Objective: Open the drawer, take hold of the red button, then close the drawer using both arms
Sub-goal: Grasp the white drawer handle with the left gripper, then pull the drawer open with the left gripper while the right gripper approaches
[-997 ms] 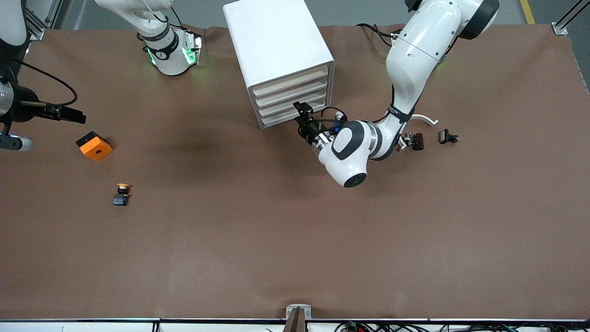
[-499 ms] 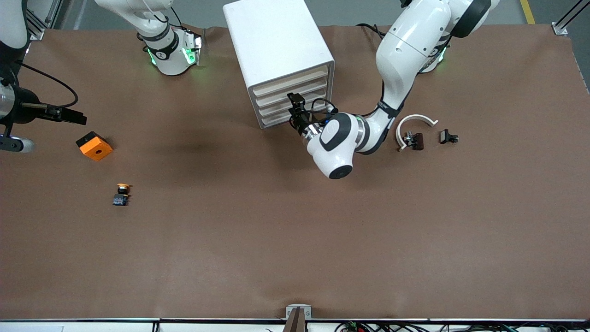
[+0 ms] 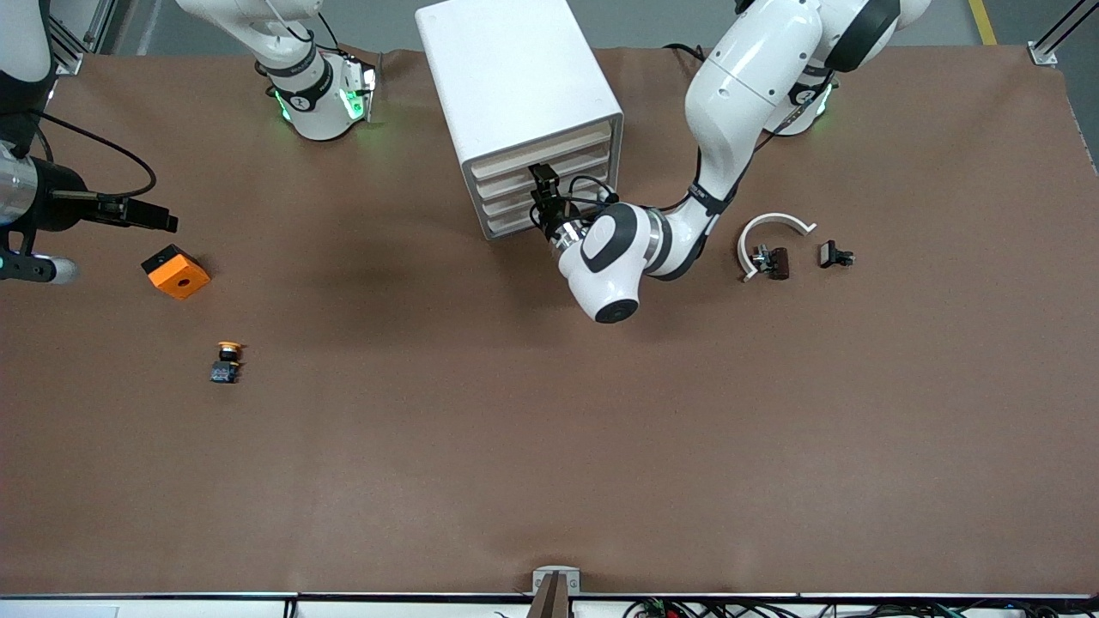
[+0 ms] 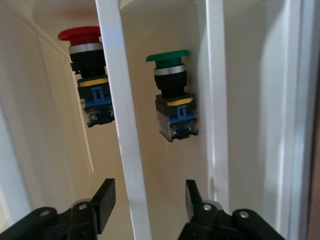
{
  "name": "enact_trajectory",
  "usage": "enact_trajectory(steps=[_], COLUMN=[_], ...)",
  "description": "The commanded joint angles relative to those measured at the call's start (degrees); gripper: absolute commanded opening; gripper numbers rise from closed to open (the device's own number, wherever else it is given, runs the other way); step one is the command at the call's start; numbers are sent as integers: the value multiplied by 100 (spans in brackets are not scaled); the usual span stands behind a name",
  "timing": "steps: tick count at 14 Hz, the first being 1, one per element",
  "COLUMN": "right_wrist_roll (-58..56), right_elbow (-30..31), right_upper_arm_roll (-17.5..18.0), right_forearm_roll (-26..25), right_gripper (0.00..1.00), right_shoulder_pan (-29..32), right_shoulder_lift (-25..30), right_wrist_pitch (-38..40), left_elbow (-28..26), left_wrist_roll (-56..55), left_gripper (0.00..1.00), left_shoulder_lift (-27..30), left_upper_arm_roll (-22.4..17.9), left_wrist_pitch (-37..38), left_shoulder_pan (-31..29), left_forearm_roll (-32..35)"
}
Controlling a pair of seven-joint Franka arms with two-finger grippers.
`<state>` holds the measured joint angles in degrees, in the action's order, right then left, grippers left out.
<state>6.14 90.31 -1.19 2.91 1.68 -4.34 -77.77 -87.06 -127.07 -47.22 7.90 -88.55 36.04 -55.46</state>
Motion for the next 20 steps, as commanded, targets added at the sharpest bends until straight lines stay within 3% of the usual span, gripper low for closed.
enact_trajectory(steps=[1, 5, 16, 20], right_wrist_roll=[1, 1, 70, 1623], right_elbow=[-128, -137, -163, -242], right_upper_arm_roll=[-4, -4, -21, 23], right_forearm_roll=[61, 61, 52, 52], right_gripper=[100, 100, 100, 100], right_shoulder_pan=[16, 43, 157, -211], right_shoulder_lift=[-75, -75, -163, -154], right_wrist_pitch=[34, 51, -28, 16], left_elbow=[49, 49, 128, 215], left_wrist_roll=[-81, -99, -29, -20], left_gripper=[41, 0, 0, 0], left_shoulder_lift=[-164, -174, -191, -191], left_upper_arm_roll=[-7, -25, -262, -376], left_wrist_pitch=[48, 48, -66, -66], left_shoulder_pan=[52, 52, -114, -229], left_forearm_roll=[-219, -219, -184, -132])
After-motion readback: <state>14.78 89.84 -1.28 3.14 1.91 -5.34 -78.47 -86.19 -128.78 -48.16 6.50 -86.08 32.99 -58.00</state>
